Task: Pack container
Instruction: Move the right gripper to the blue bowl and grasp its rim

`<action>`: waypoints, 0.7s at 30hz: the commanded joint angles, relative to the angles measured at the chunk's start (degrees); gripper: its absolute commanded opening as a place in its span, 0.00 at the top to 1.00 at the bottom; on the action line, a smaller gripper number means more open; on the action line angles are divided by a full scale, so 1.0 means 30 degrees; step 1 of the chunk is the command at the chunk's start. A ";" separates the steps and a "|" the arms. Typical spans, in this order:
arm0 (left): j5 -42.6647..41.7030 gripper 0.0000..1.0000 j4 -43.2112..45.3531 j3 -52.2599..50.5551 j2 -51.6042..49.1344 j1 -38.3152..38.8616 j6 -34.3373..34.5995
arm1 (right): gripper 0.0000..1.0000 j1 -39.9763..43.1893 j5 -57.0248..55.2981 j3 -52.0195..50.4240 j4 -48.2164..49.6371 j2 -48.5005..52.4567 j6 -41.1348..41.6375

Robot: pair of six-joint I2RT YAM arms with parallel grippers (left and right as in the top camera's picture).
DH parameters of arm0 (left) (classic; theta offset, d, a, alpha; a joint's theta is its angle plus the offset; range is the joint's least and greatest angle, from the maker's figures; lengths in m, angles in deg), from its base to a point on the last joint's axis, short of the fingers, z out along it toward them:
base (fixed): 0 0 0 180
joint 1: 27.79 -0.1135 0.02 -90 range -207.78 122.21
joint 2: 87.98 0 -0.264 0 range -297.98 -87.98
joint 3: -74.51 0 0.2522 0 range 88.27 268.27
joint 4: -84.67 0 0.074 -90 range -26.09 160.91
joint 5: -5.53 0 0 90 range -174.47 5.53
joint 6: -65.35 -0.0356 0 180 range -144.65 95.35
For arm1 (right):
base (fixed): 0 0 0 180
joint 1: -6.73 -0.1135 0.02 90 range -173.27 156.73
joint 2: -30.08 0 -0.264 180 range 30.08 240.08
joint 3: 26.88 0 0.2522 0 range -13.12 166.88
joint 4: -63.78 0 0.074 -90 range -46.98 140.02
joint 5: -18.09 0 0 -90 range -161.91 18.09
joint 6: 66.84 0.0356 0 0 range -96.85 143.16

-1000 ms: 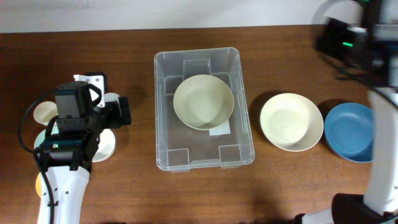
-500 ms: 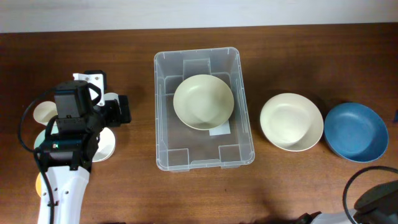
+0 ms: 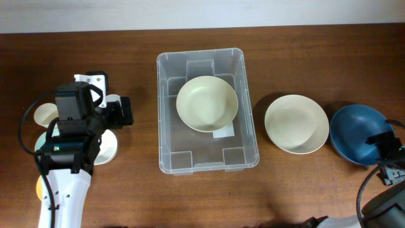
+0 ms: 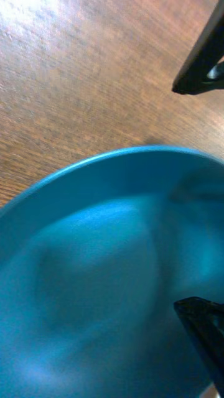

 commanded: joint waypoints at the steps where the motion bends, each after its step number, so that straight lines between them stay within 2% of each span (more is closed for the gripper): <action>1: -0.0277 0.00 0.0058 0.0386 -0.0109 -0.0095 0.0175 | 0.04 -0.0036 0.0459 -0.1508 0.1588 -0.0270 0.0073; 7: -0.0284 0.00 0.0058 0.0386 -0.0109 -0.0095 0.0175 | 0.27 -0.0036 0.0444 -0.1967 0.2645 -0.0262 0.0284; 8: -0.0284 0.00 0.0066 0.0386 -0.0109 -0.0095 0.0175 | 0.35 -0.0044 0.0444 -0.1967 0.2725 -0.0255 0.0284; 9: -0.0284 0.00 0.0066 0.0386 -0.0109 -0.0095 0.0175 | 0.51 -0.0036 0.0408 -0.1967 0.2776 -0.0226 0.0284; 12: -0.0284 0.00 0.0058 0.0386 -0.0109 -0.0095 0.0175 | 0.71 -0.0036 0.0364 -0.1967 0.2798 -0.0036 0.0284; 21: -0.0284 0.00 0.0058 0.0386 -0.0109 -0.0095 0.0175 | 0.77 -0.0036 0.0204 -0.1982 0.2914 0.0364 0.0277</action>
